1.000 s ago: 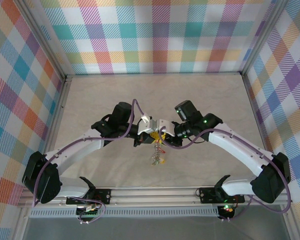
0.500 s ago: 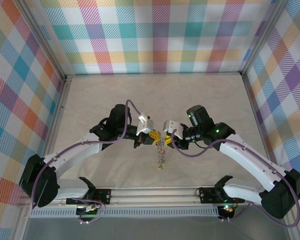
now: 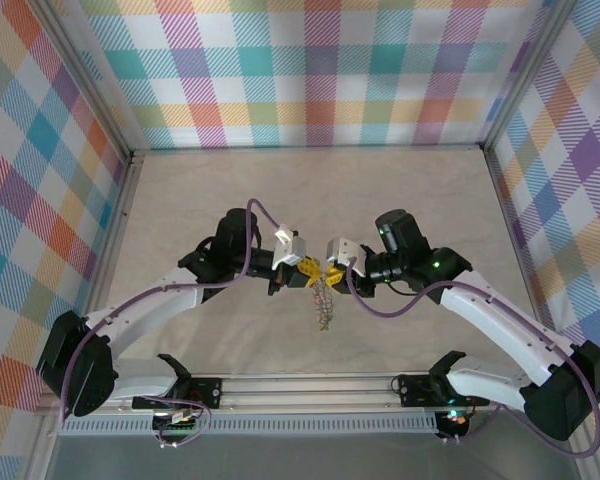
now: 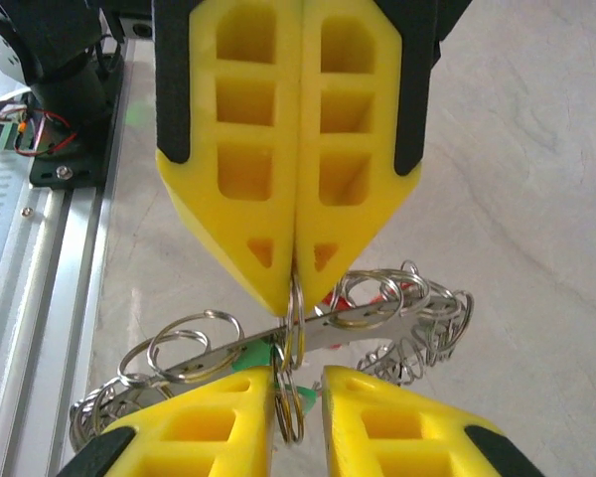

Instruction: Put the keys on the keyring

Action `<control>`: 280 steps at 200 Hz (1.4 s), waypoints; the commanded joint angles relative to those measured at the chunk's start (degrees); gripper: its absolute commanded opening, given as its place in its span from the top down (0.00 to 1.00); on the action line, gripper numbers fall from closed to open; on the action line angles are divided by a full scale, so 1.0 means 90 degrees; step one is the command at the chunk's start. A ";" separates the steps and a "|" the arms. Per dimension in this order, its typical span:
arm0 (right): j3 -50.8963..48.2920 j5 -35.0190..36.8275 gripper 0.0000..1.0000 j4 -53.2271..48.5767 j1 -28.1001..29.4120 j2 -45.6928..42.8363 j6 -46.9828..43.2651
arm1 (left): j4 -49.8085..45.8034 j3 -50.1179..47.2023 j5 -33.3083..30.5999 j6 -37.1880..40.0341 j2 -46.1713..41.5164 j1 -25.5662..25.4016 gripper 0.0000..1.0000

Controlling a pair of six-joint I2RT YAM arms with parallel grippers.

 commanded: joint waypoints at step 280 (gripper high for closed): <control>0.1541 0.0658 1.00 -0.1656 0.0243 0.1207 -0.0962 | -0.1123 0.0675 -0.0367 0.0608 0.0534 -0.0080 0.70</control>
